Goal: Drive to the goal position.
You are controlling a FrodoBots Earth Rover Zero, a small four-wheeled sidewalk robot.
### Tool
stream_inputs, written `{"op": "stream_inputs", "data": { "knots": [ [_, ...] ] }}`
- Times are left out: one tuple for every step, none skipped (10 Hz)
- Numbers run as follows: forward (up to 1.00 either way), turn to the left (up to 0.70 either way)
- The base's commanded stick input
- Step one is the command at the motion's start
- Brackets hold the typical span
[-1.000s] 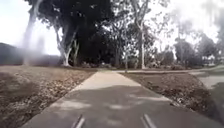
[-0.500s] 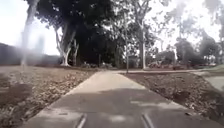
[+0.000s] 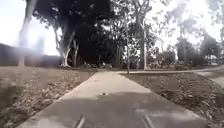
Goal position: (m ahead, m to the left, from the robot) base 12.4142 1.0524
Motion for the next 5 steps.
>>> {"op": "stream_inputs", "data": {
  "knots": [
    [0.7,0.26],
    [0.7,0.31],
    [0.7,0.05],
    [0.7,0.03],
    [0.7,0.0]
  ]
}}
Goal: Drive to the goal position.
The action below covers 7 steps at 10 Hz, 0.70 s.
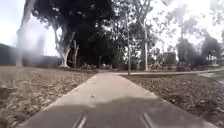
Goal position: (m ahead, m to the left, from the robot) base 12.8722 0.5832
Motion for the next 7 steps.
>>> {"op": "stream_inputs", "data": {
  "knots": [
    [0.7,0.0],
    [0.7,0.0],
    [0.7,0.0],
    [0.7,0.0],
    [0.7,0.0],
    [0.7,0.0],
    [0.7,0.0]
  ]
}}
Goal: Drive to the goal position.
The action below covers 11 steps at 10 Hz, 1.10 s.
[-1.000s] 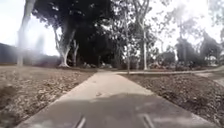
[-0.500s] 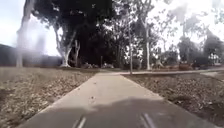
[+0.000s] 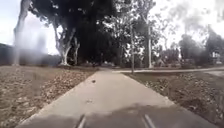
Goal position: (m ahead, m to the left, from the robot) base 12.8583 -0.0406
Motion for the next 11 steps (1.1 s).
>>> {"op": "stream_inputs", "data": {
  "knots": [
    [0.7,0.1],
    [0.7,0.22],
    [0.7,0.0],
    [0.7,0.0],
    [0.7,0.0],
    [0.7,0.0],
    [0.7,0.0],
    [0.7,0.0],
    [0.7,0.0],
    [0.7,0.0],
    [0.7,0.0]
  ]
}}
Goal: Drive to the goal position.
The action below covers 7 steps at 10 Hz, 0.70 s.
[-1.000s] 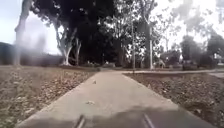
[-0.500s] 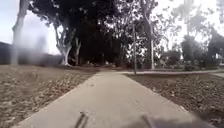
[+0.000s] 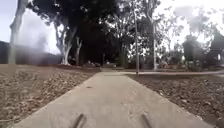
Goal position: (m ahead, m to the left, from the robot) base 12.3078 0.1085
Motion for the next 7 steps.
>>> {"op": "stream_inputs", "data": {
  "knots": [
    [0.7,0.0],
    [0.7,0.0],
    [0.7,0.0],
    [0.7,0.0],
    [0.7,0.0],
    [0.7,0.0],
    [0.7,0.0]
  ]
}}
